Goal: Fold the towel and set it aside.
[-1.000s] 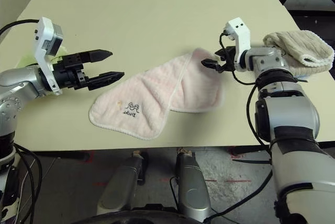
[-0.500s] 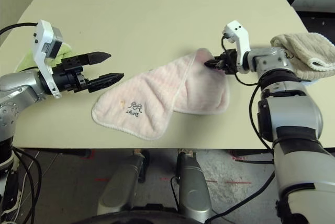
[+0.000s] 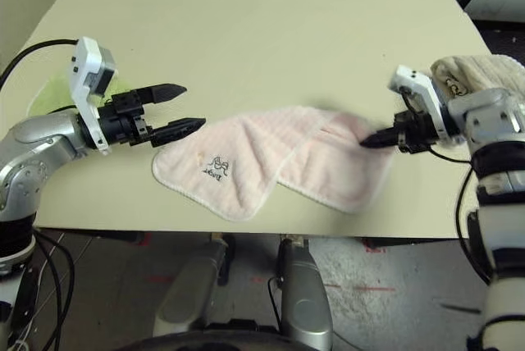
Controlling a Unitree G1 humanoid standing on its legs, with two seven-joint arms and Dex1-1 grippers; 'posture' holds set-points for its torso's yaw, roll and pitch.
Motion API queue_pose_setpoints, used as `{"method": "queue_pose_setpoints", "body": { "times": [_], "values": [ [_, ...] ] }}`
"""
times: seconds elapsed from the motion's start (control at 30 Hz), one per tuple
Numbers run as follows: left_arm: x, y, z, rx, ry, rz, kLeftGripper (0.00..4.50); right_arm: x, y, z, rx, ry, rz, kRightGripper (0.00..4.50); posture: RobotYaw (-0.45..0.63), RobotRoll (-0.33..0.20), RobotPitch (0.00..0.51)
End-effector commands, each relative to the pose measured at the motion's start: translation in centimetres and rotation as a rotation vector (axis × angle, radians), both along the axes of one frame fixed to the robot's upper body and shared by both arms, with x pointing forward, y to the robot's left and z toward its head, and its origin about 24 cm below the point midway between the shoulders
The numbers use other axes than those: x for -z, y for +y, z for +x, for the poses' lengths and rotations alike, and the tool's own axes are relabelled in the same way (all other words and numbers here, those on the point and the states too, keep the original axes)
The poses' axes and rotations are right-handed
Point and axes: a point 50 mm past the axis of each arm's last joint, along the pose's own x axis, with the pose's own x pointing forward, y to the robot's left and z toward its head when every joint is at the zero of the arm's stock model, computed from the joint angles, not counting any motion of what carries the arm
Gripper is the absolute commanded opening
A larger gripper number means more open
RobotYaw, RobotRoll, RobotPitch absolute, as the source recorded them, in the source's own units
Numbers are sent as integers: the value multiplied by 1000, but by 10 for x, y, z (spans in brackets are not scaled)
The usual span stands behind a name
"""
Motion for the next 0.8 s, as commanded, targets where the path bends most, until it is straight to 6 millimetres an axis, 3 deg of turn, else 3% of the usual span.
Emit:
{"method": "queue_pose_setpoints", "body": {
  "times": [0.03,0.27,0.5,0.8],
  "values": [
    [2,-5,1,26,-6,11,4500,-15,-5,0,23,-32,-29,1943,103,0,187],
    [3,-9,4,41,-12,4,4500,-52,-16,2,81,-107,-11,4480,93,0,179],
    [3,-15,5,50,-18,-11,4500,-55,-20,13,116,-133,-7,4480,98,0,178],
    [3,-21,2,63,-21,-19,4500,-30,-6,35,166,-153,-66,4480,124,0,190]
  ]
}}
